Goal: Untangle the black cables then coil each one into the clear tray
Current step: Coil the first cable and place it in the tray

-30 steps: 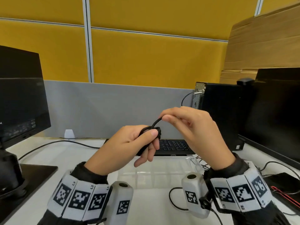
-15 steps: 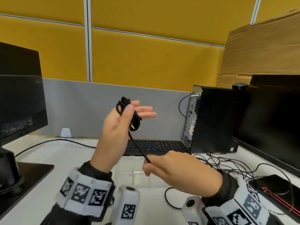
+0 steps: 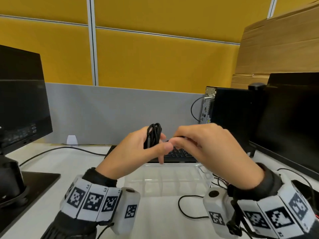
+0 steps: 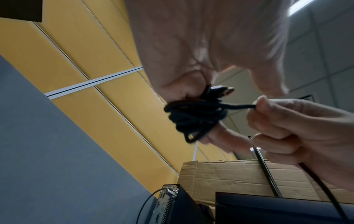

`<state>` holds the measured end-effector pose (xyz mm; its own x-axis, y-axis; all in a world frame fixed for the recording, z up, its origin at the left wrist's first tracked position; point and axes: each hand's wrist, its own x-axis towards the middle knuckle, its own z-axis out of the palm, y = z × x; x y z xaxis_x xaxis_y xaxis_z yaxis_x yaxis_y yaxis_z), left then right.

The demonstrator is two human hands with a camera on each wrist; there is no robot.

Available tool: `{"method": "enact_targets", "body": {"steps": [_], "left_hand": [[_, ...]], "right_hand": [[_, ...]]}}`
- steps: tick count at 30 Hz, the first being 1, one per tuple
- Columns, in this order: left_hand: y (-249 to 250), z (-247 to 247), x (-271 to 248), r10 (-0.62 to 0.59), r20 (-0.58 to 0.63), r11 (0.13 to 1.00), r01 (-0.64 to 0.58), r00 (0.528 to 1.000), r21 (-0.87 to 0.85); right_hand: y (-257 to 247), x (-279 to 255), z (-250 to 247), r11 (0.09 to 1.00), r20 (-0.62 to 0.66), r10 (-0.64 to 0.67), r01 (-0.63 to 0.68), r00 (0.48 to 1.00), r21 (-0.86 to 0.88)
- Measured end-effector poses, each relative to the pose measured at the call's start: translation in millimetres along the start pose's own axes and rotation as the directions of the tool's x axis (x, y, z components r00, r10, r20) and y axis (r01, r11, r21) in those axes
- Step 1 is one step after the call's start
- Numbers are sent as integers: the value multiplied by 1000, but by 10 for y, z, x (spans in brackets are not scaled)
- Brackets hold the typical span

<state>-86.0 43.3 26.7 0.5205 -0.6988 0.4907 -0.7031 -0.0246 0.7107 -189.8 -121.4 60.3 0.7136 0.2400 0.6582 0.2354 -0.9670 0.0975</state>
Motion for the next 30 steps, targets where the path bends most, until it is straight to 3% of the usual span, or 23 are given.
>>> {"method": "enact_targets", "body": {"steps": [3,5,7,10,14,17,20,23,25,26,28,30], "left_hand": [[47,41,-8,0,158,998,10,987,-63],[60,43,-20,32,180,988,-3,983,-154],[58,-19,-26,68,101,957,-36,993,-289],[-5,-232,-18,12,-200,919,-89,980,-385],[-219,-614,-23,-185,-549,828,-172,815,-534],[-403,-892,-85,-255,-680,743,-310,688,-593],[-589,-1141,-171,-303,-743,699,-390,597,-599],[-650,-1268,-249,-329,-711,609,-435,621,-663],[-566,-1183,-231,-334,-688,664,-357,644,-657],[-498,-1100,-196,-330,-654,702,-287,681,-652],[-327,-866,-108,-291,-563,779,-150,773,-609],[-131,-614,-45,-261,-468,820,-62,844,-568]], "right_hand": [[30,84,7,998,-154,15,-5,988,62],[73,135,43,994,-168,49,-32,985,104],[197,137,82,985,-112,106,-89,988,146],[473,35,76,941,118,136,-165,984,294],[748,-201,64,896,423,151,-304,894,324],[918,-365,139,894,580,259,-419,772,158],[1191,-495,196,839,588,441,-545,678,0],[1414,-597,197,780,505,600,-595,621,-194],[1365,-603,177,760,467,649,-534,601,-369],[1273,-575,171,754,439,656,-517,614,-405],[984,-461,158,809,375,587,-503,717,-303],[575,-288,137,884,332,441,-467,834,-1]]}}
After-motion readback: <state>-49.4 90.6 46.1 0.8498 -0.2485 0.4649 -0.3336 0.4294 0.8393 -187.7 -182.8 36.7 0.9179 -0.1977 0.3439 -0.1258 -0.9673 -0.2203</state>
